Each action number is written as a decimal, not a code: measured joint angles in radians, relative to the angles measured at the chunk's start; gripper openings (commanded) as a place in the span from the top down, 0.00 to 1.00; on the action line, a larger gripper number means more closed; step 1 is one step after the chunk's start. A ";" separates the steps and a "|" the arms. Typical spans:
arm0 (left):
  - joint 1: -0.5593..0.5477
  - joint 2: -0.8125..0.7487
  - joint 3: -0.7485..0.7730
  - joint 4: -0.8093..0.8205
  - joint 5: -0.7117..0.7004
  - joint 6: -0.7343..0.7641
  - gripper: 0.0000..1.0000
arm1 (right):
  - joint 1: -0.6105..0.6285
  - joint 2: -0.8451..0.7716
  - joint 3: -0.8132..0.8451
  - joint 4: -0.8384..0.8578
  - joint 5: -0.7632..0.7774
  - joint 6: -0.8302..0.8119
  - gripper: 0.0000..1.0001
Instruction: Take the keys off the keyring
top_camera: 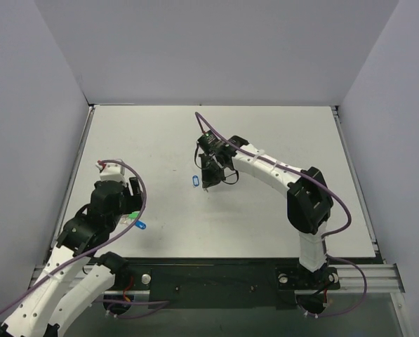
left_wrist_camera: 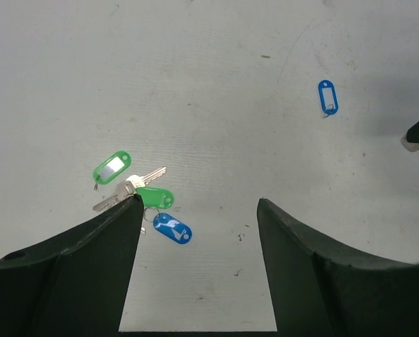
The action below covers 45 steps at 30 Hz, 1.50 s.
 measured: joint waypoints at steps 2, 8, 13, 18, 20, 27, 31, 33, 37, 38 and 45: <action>0.000 -0.030 -0.011 0.021 0.000 0.008 0.24 | -0.009 0.036 0.027 0.002 -0.002 0.000 1.00; 0.000 -0.096 -0.034 0.056 -0.002 0.031 0.24 | -0.031 0.119 0.088 0.012 -0.008 -0.002 1.00; 0.000 -0.112 -0.048 0.076 0.004 0.043 0.24 | -0.042 0.167 0.115 0.023 -0.023 -0.002 0.78; 0.000 -0.109 -0.048 0.084 0.007 0.047 0.24 | -0.044 0.180 0.123 0.040 -0.040 -0.002 0.54; 0.000 -0.107 -0.048 0.086 0.010 0.050 0.24 | -0.050 0.182 0.138 0.042 -0.050 0.000 0.46; 0.008 -0.106 -0.048 0.087 0.026 0.061 0.24 | -0.063 0.180 0.185 0.056 -0.068 -0.002 0.29; 0.015 -0.106 -0.051 0.094 0.039 0.067 0.24 | -0.069 0.156 0.184 0.047 -0.068 -0.009 0.18; 0.020 -0.107 -0.055 0.098 0.049 0.068 0.24 | -0.072 0.117 0.180 0.043 -0.063 -0.017 0.17; 0.027 -0.108 -0.059 0.102 0.066 0.072 0.24 | -0.074 -0.019 0.135 0.045 -0.048 -0.031 0.16; 0.028 -0.108 -0.059 0.103 0.070 0.074 0.24 | -0.074 -0.064 0.117 0.047 -0.042 -0.035 0.16; 0.037 -0.115 -0.061 0.117 0.101 0.090 0.24 | -0.074 -0.360 -0.084 0.046 0.021 -0.063 0.16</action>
